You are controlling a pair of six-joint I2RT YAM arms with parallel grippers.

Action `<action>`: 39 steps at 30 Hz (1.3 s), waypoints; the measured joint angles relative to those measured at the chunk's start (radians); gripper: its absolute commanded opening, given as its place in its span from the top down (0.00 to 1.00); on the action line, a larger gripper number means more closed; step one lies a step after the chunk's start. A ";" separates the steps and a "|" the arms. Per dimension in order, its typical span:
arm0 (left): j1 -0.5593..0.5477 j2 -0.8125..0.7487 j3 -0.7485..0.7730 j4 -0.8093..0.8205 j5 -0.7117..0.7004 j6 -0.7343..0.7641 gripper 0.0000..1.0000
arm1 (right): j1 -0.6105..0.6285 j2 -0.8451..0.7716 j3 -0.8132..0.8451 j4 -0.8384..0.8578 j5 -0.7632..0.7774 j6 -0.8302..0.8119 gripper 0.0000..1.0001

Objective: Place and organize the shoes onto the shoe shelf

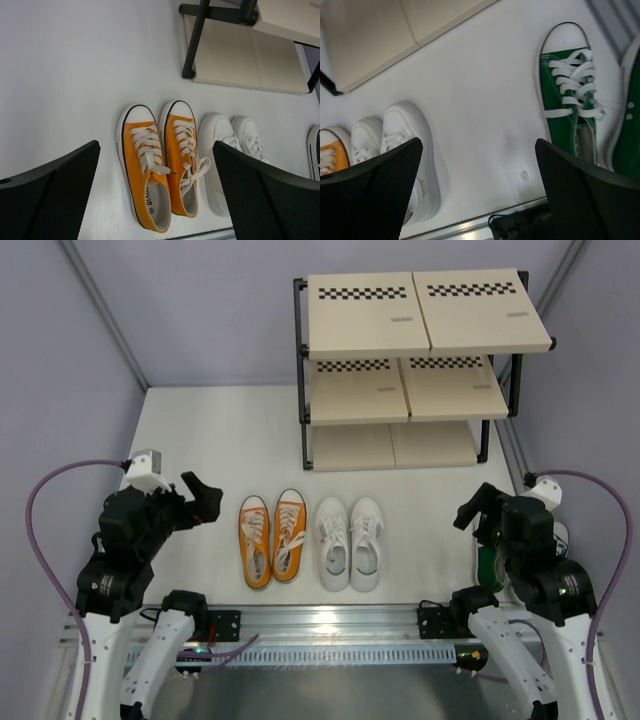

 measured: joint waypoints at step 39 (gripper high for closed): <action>-0.154 0.126 -0.056 0.032 0.022 0.000 0.01 | -0.638 0.269 -0.124 -0.005 -0.027 0.159 0.15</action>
